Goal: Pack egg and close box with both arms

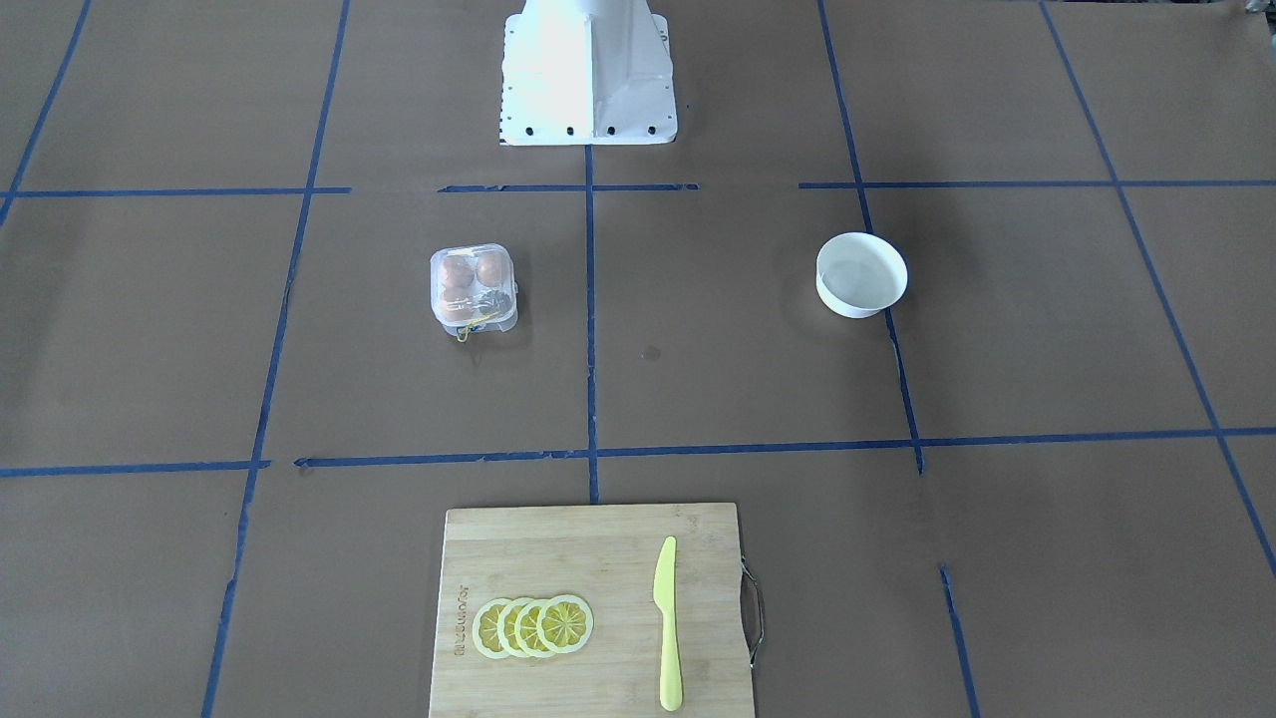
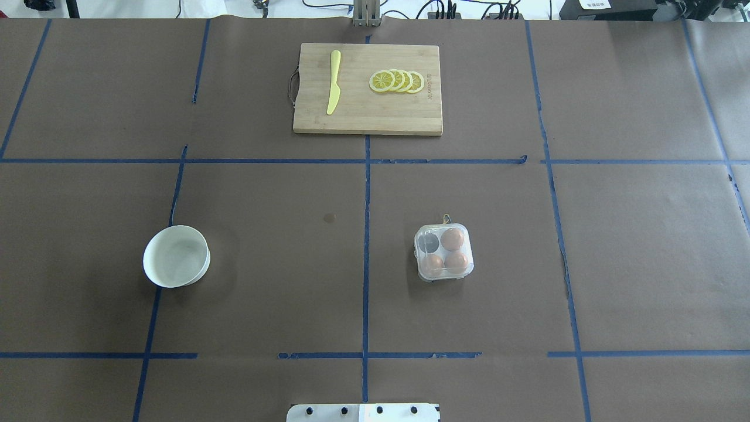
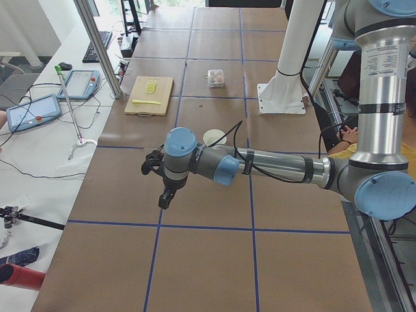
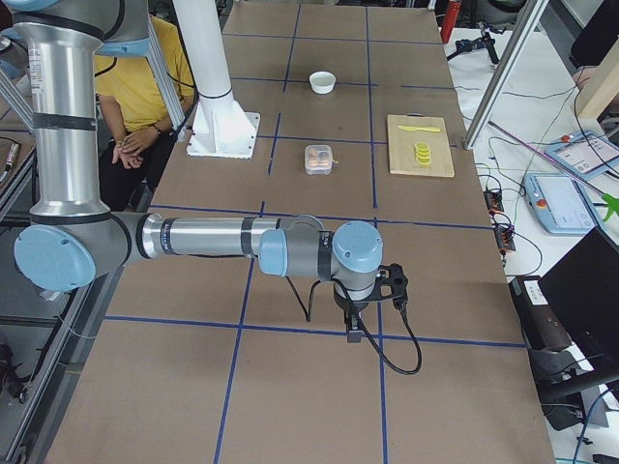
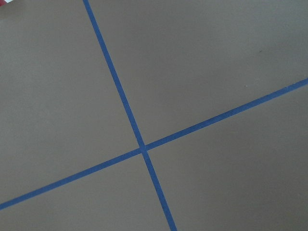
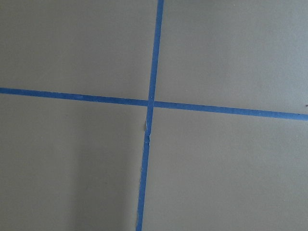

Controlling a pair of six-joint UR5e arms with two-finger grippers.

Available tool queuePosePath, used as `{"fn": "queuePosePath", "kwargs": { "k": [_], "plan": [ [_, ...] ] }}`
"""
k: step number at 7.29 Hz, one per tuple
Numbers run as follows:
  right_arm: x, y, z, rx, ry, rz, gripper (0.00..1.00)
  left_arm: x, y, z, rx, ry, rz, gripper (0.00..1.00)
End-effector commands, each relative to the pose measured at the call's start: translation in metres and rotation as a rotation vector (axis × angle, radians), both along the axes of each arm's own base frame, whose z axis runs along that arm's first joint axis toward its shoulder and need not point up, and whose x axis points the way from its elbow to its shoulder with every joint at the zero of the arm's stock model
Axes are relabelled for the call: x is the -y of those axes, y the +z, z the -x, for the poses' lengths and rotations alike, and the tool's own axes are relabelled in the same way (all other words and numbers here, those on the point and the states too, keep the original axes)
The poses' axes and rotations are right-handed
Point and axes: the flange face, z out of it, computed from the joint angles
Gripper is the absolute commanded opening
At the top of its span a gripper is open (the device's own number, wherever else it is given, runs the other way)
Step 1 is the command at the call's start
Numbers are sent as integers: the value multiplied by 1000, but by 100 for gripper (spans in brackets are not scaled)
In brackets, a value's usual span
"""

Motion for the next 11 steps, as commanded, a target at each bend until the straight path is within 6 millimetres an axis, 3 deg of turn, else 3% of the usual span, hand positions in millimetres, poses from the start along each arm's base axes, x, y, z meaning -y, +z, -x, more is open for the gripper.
{"fn": "queuePosePath", "kwargs": {
  "k": [1, 3, 6, 9, 10, 11],
  "plan": [
    [-1, 1, 0, 2, 1, 4, 100, 0, 1, 1, 5, -10, 11, 100],
    [-2, 1, 1, 13, 2, 6, 100, -5, 10, 0, -2, -11, 38, 100],
    [-5, 5, 1, 12, 2, 18, 100, 0, 7, -1, -29, -42, 213, 100],
    [-5, 7, 3, 14, -2, 26, 100, -5, -11, 9, -28, -60, 226, 100],
    [-5, 8, 4, 14, -2, 29, 100, 3, -10, 8, -16, -57, 328, 100],
    [-5, 8, 6, 15, -3, 32, 100, 10, -19, 10, -11, -33, 299, 100]
  ]
}}
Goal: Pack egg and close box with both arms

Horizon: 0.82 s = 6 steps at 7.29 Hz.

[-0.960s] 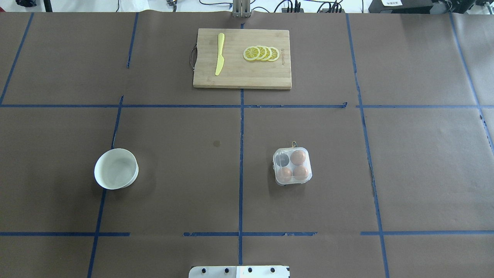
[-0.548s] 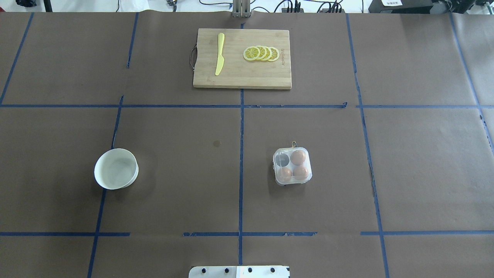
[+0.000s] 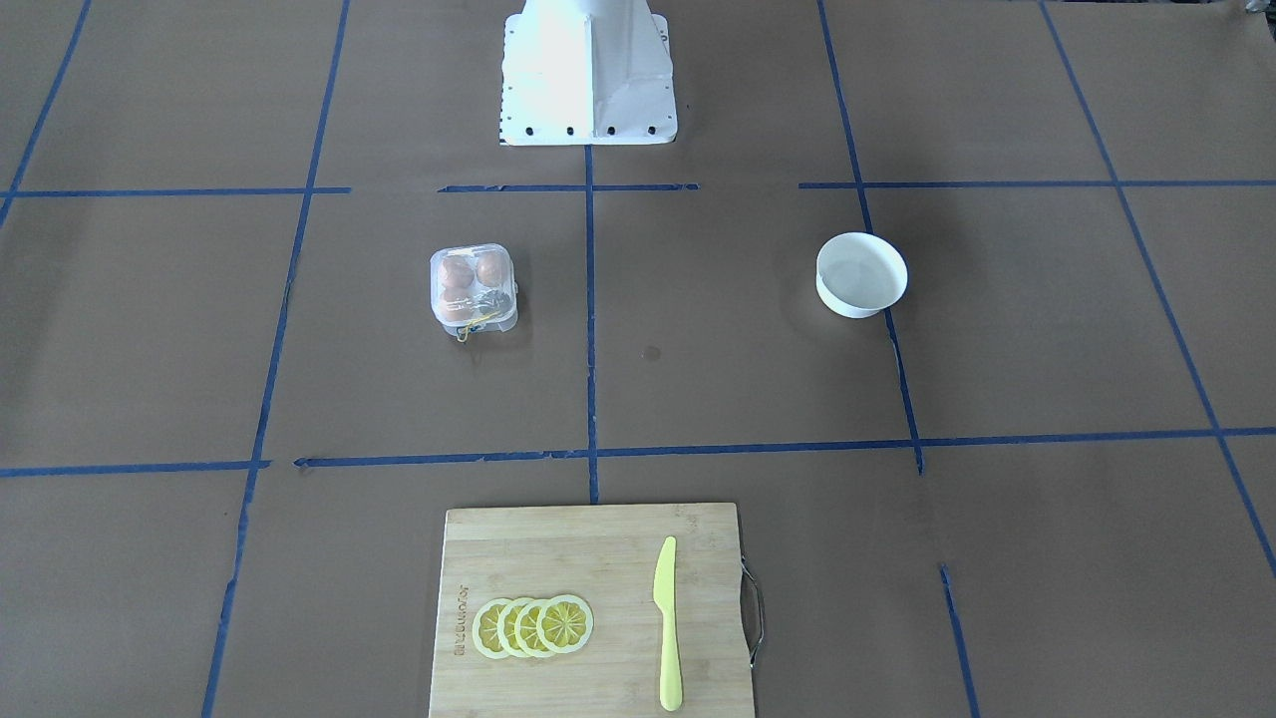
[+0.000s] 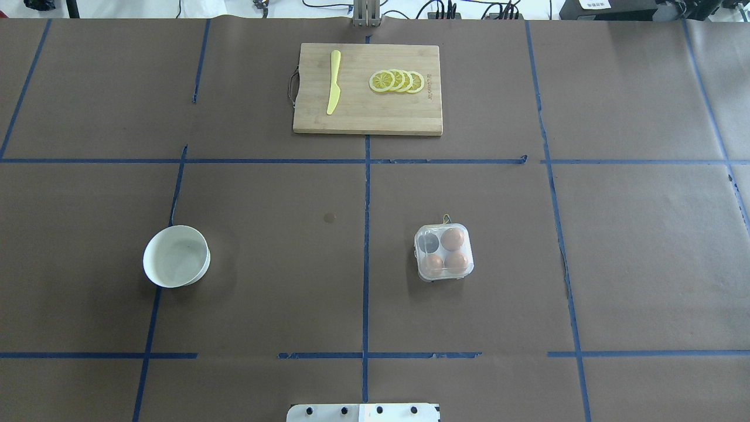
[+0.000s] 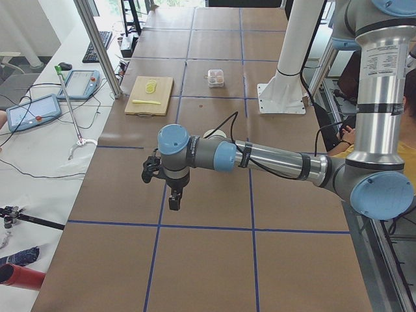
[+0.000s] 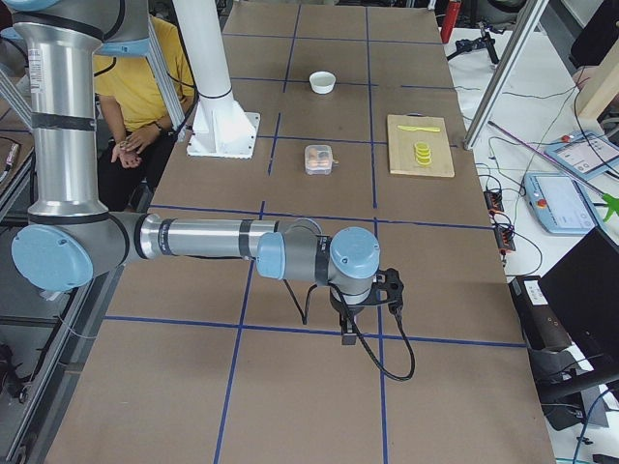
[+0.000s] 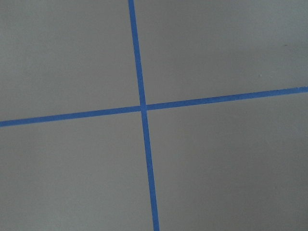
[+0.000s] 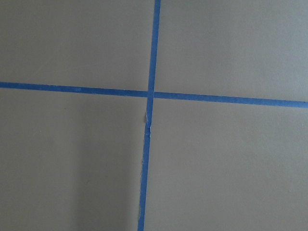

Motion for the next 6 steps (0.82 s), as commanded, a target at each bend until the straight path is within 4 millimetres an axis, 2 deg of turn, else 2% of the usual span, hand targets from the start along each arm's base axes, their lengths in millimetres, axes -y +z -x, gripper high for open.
{"fn": "queuePosePath", "kwargs": {
  "k": [1, 2, 3, 5, 6],
  "plan": [
    [0, 0, 2, 2, 0, 1, 100, 10, 9, 0, 0, 52, 10, 100],
    [0, 1, 2, 0, 1, 3, 100, 19, 20, 0, 2, 128, -87, 100],
    [1, 1, 2, 0, 1, 0, 100, 17, 27, 1, 1, 147, -110, 100],
    [1, 1, 2, 0, 2, 1, 100, 13, 33, 1, 7, 144, -96, 100],
    [1, 1, 2, 0, 2, 1, 100, 25, 26, -2, 16, 149, -108, 100]
  ]
}}
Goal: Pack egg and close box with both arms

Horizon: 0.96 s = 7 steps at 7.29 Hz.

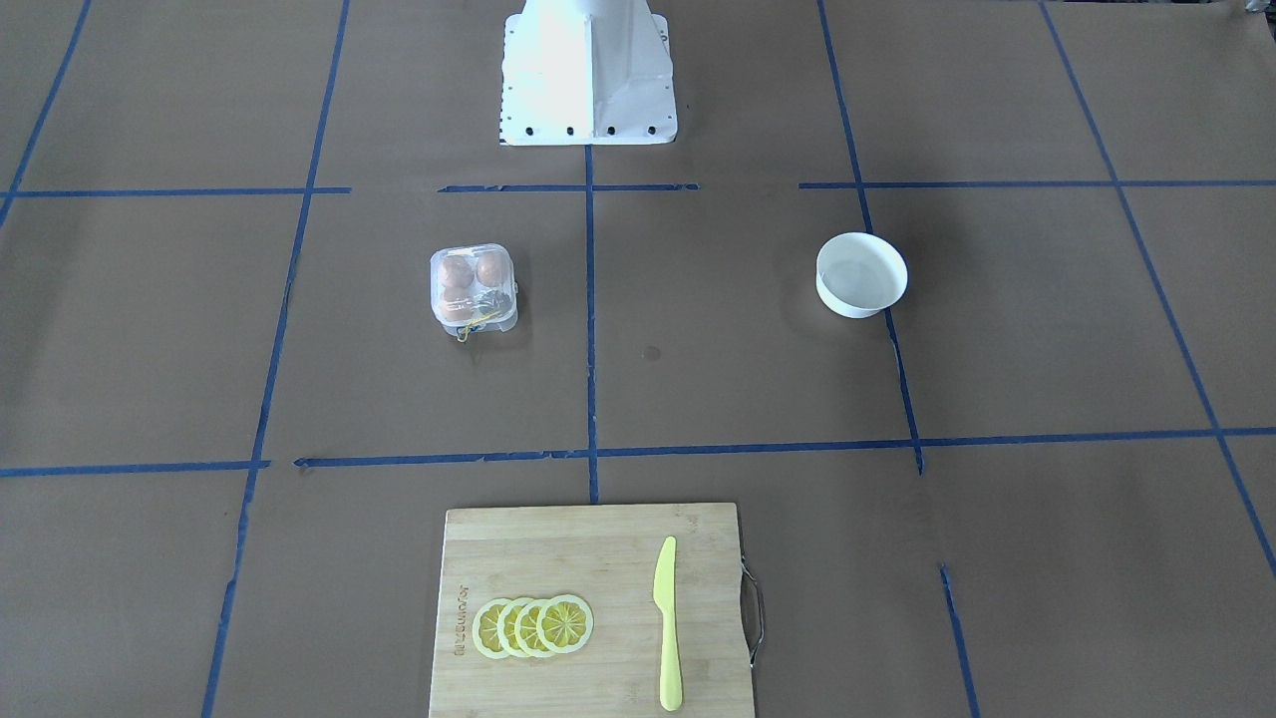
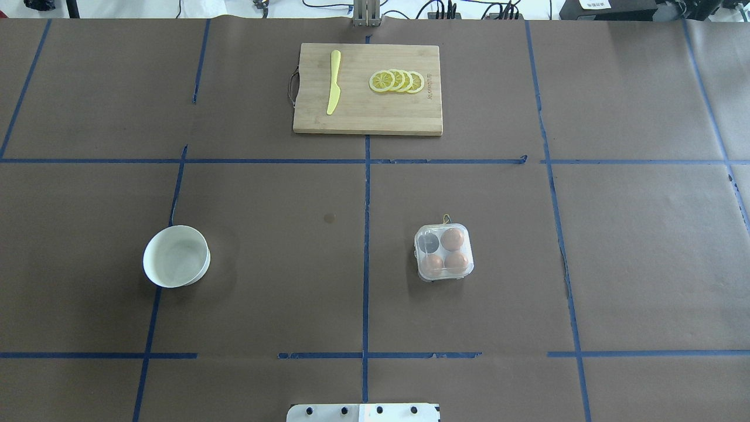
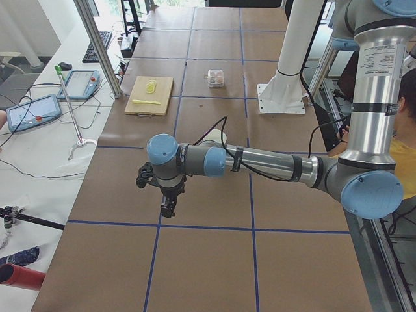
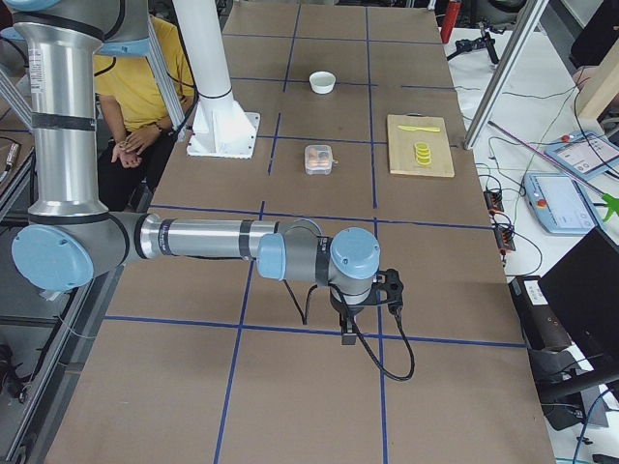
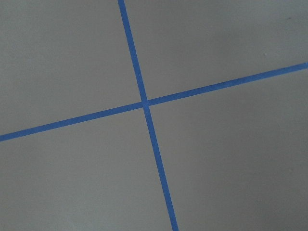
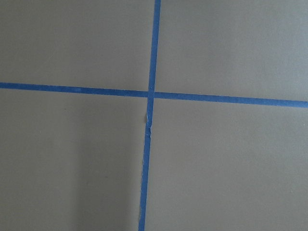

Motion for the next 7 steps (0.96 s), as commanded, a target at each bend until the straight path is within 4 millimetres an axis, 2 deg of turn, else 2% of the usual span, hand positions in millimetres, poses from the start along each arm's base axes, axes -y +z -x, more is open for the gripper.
{"fn": "queuePosePath", "kwargs": {
  "k": [1, 5, 7],
  "plan": [
    [0, 1, 0, 0, 0, 2, 100, 15, -13, 0, -2, 2, -24, 100],
    [0, 2, 1, -1, -3, 5, 100, 20, -7, 0, 6, -1, -15, 100],
    [4, 2, 19, -3, -37, 4, 100, 20, -5, 0, 5, -1, -9, 100]
  ]
}}
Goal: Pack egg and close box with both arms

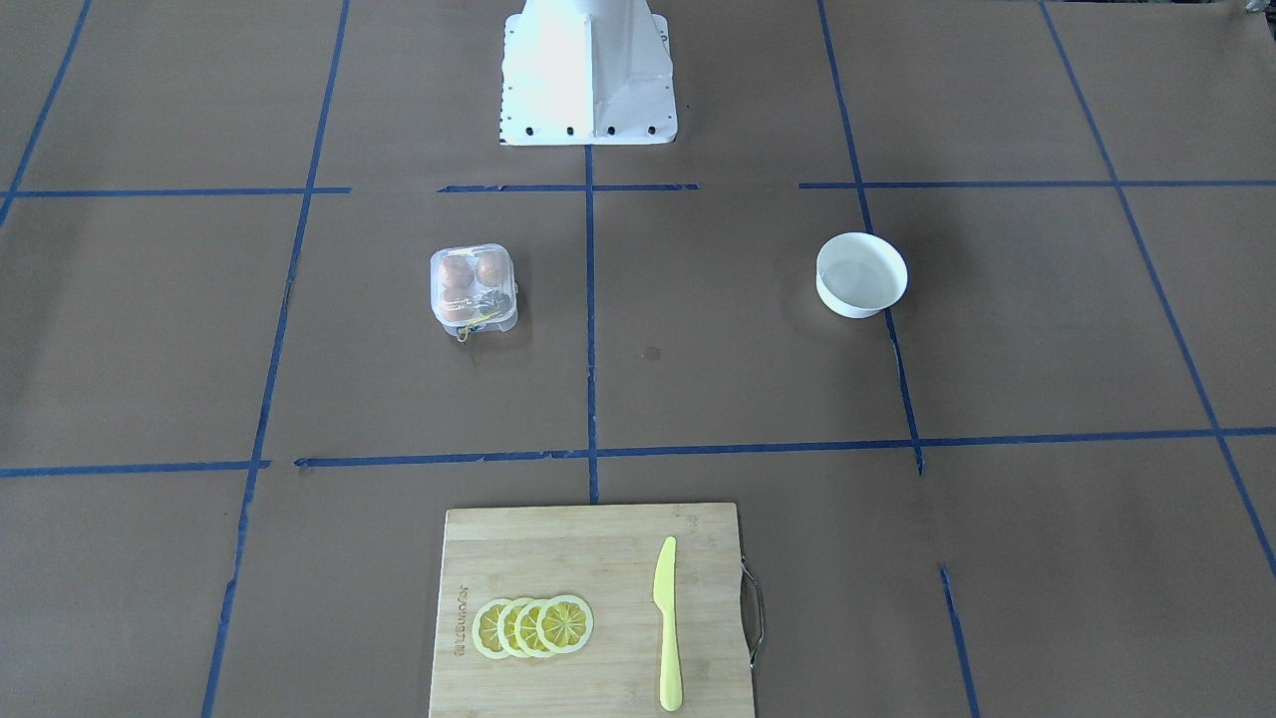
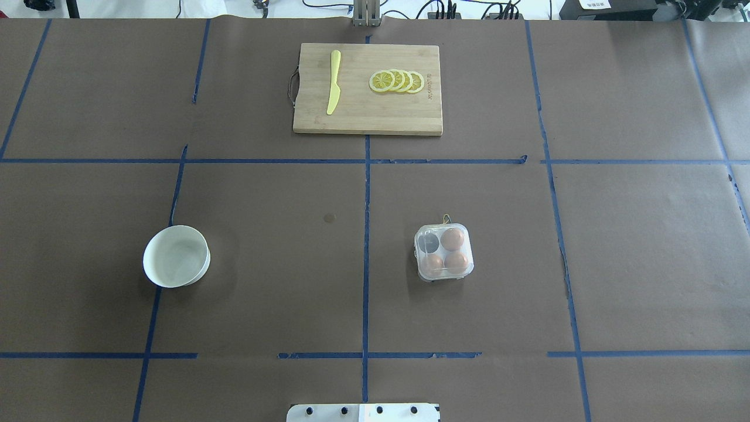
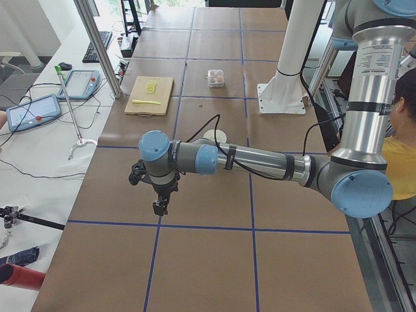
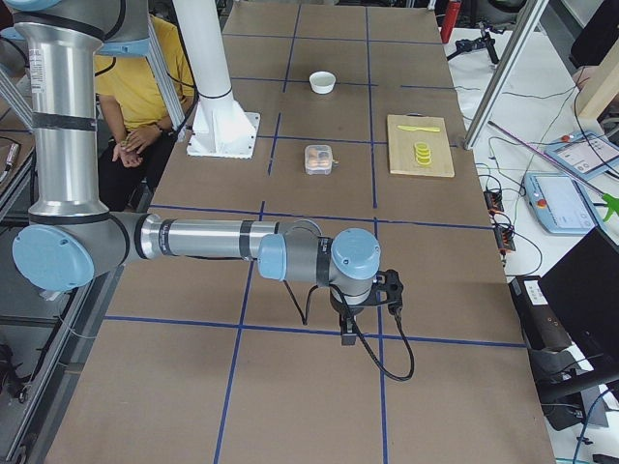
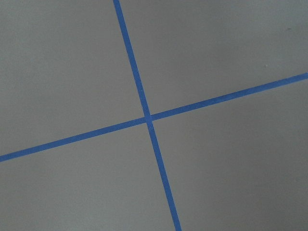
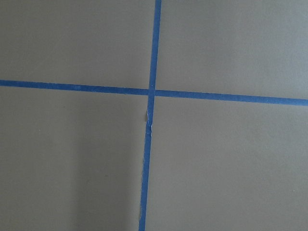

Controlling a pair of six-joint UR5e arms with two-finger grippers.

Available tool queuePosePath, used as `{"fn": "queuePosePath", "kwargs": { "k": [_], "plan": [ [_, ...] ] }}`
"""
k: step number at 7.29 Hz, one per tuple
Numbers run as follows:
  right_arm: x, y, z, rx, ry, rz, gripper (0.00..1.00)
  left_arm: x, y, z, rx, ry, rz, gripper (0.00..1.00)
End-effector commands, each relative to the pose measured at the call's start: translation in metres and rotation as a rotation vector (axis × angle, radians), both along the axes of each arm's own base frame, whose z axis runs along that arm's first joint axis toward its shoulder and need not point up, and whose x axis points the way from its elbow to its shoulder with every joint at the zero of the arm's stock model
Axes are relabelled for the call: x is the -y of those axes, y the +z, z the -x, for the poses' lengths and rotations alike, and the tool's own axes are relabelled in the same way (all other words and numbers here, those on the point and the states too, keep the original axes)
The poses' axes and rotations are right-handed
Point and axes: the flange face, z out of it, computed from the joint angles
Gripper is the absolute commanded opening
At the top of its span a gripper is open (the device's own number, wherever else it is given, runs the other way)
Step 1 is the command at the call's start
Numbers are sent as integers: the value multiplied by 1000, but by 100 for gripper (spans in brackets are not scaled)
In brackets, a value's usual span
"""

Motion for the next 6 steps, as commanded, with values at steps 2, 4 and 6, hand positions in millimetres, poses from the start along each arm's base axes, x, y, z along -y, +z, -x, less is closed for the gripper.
{"fn": "queuePosePath", "kwargs": {
  "k": [2, 4, 6],
  "plan": [
    [5, 0, 24, -3, -50, 5, 100, -1, 2, 0, 0, 0, 3, 100],
    [5, -1, 25, 0, -47, 5, 100, 0, 0, 0, -1, 0, 0, 100],
    [5, 0, 25, -1, -46, 7, 100, 1, -1, 0, 1, 0, -1, 100]
  ]
}}
